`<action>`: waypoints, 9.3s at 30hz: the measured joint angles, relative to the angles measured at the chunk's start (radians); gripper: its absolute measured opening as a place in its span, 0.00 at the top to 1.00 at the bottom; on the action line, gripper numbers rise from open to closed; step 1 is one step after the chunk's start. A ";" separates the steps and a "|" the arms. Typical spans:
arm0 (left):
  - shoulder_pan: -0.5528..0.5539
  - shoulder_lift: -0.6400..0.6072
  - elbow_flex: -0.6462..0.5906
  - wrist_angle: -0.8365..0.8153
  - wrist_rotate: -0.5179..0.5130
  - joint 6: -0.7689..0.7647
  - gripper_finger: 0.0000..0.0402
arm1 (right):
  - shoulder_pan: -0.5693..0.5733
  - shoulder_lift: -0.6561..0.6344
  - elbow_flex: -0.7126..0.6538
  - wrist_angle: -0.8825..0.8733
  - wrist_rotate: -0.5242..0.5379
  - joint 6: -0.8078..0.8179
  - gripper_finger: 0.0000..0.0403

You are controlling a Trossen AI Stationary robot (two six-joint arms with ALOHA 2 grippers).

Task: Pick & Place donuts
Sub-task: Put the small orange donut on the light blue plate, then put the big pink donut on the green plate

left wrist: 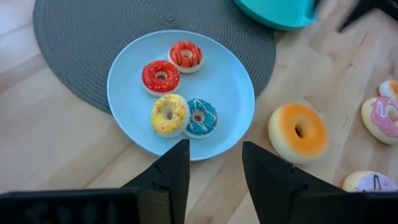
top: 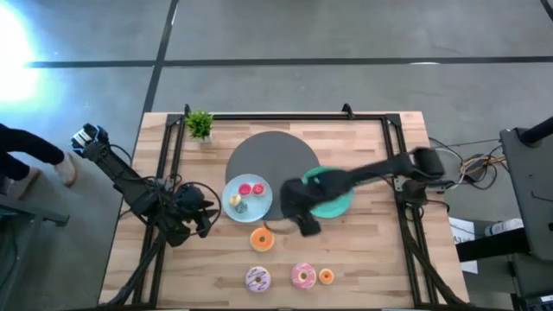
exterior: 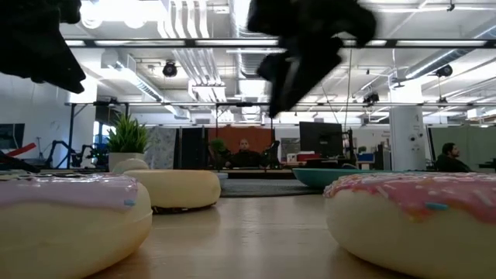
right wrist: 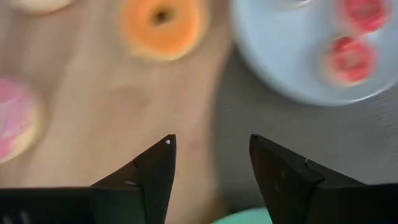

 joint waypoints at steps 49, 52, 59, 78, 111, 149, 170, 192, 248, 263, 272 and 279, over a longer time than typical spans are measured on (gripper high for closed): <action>0.002 0.000 -0.008 -0.002 0.053 0.021 0.70 | 0.624 0.078 -0.208 0.159 0.188 0.522 0.74; 0.002 0.000 -0.008 -0.002 0.053 0.017 0.70 | 0.618 0.078 -0.216 0.163 0.222 0.523 0.86; 0.002 0.000 -0.008 -0.002 0.070 0.017 0.70 | 0.547 0.062 -0.268 0.172 0.260 0.688 0.97; 0.044 0.043 -0.008 0.230 -0.286 0.514 0.70 | 0.017 -0.250 -0.785 1.437 0.383 1.477 0.97; 0.320 0.238 0.011 0.583 -0.503 0.949 0.70 | -0.141 0.114 -0.236 1.403 0.393 1.684 0.97; 0.497 0.270 0.008 0.702 -0.356 0.992 0.70 | -0.181 0.114 -0.223 1.393 0.367 1.717 0.97; 0.496 0.270 0.019 0.707 -0.395 1.027 0.77 | -0.181 0.112 -0.223 1.338 0.370 1.751 0.97; 0.494 0.270 0.012 0.544 -0.338 1.033 0.99 | -0.188 0.011 -0.237 1.097 0.216 1.335 0.58; 0.383 0.361 0.114 0.304 0.209 1.244 0.64 | -0.034 -0.592 -0.575 0.437 0.140 0.982 0.52; 0.348 0.125 0.108 0.263 0.204 0.961 0.64 | 0.357 -0.195 -0.308 0.260 0.007 0.799 0.52; 0.347 0.144 0.107 0.262 0.201 0.961 0.64 | 0.364 0.028 -0.169 0.264 -0.034 0.729 0.52; 0.347 0.144 0.107 0.257 0.199 0.960 0.64 | 0.370 0.101 -0.123 0.265 0.048 0.755 0.52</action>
